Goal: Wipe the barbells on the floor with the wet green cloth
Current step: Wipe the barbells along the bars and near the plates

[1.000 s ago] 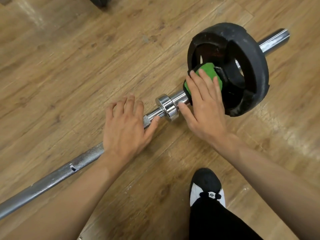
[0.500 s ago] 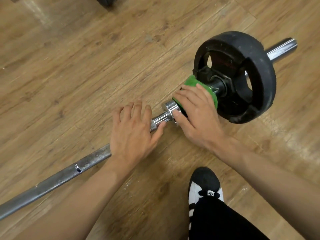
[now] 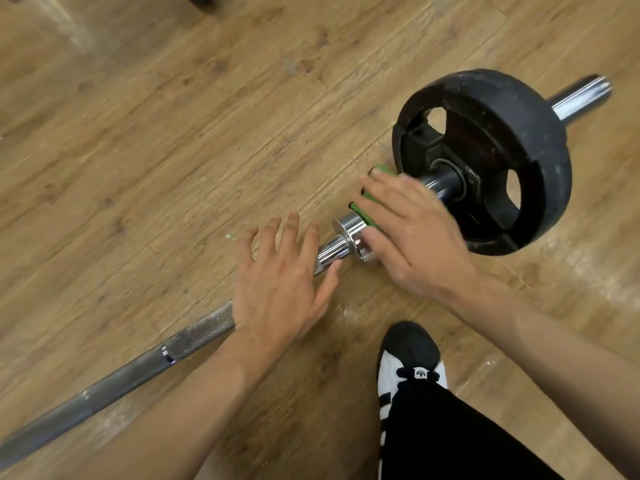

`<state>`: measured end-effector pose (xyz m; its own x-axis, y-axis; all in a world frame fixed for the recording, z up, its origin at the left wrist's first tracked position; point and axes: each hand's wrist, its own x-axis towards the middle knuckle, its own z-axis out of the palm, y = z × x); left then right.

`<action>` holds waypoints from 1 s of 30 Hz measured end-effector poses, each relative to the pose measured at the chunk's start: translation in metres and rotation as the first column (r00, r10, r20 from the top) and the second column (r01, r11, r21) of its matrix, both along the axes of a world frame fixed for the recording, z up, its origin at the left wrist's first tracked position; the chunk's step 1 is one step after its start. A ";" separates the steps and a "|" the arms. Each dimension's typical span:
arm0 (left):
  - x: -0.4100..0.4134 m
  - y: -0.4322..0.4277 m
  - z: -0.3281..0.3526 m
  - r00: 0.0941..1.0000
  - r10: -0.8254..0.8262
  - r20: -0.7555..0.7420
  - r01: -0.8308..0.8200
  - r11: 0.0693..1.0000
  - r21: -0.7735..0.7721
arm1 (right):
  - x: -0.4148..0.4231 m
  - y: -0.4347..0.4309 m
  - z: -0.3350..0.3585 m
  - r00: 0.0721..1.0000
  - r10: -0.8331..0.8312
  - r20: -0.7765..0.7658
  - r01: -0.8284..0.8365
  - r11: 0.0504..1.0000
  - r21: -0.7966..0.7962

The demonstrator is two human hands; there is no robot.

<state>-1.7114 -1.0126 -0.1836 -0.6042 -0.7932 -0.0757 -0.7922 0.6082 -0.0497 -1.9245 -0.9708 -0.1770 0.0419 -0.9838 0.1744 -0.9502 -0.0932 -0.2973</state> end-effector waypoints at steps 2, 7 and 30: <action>0.000 0.002 0.000 1.000 0.000 0.014 0.000 1.000 0.004 | -0.014 0.000 0.000 0.984 -0.172 -0.037 0.171 0.985 -0.030; 0.000 0.005 -0.002 1.000 -0.001 -0.002 0.001 1.000 0.009 | 0.012 -0.003 -0.003 0.957 -0.282 0.070 0.284 0.959 -0.019; 0.000 0.001 -0.001 1.000 0.008 0.000 -0.008 0.999 0.040 | -0.014 -0.006 -0.020 0.971 -0.237 -0.011 0.232 0.957 -0.174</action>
